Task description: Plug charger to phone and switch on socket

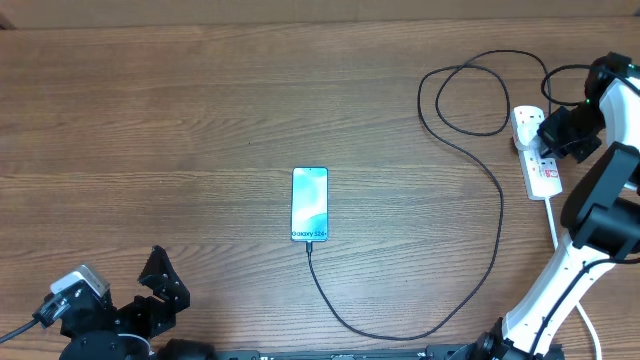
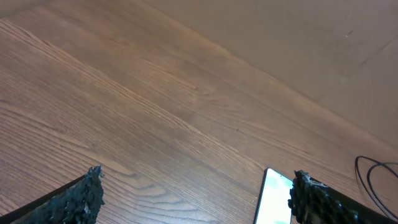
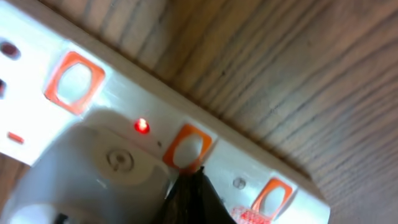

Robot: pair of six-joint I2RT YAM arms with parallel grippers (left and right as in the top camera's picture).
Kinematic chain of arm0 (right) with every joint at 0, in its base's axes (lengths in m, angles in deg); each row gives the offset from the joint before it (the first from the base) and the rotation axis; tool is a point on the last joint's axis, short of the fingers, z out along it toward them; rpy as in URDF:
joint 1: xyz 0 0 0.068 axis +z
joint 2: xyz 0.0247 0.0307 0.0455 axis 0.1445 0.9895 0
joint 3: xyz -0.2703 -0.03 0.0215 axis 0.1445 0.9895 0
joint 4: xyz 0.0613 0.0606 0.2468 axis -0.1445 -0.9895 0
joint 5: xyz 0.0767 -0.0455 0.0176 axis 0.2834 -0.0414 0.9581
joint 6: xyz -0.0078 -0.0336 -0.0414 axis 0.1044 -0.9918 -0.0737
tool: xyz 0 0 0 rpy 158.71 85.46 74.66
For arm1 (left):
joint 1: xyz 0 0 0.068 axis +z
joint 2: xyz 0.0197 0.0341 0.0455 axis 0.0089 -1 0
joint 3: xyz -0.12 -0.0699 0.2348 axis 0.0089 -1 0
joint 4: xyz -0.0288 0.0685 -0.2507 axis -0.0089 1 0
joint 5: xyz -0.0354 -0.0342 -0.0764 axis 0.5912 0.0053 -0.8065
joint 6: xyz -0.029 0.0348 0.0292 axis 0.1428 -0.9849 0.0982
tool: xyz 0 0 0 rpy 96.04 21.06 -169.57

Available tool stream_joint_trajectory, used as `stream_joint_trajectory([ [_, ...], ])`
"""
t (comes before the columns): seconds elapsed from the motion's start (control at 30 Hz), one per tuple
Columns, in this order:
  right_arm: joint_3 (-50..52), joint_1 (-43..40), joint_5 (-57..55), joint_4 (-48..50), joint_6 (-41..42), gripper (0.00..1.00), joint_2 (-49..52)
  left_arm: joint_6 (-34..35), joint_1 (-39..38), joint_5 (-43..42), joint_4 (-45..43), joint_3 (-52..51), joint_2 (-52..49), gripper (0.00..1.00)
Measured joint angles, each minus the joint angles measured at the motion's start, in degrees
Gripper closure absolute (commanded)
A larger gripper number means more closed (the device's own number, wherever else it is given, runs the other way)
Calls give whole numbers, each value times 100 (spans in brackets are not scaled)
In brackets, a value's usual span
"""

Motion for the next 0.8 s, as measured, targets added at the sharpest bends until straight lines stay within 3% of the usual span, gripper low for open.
stream_joint_trajectory([
  [0.27,81,-70,181,-120,103,96,-417,0,201,-2,-2,-13,219,0],
  [0.63,94,-101,1180,-46,129,96,-3532,2,800,2,2,-15,1493,0],
  [0.8,70,-101,1991,986,175,96,-5031,2,798,2,0,-15,1495,0],
])
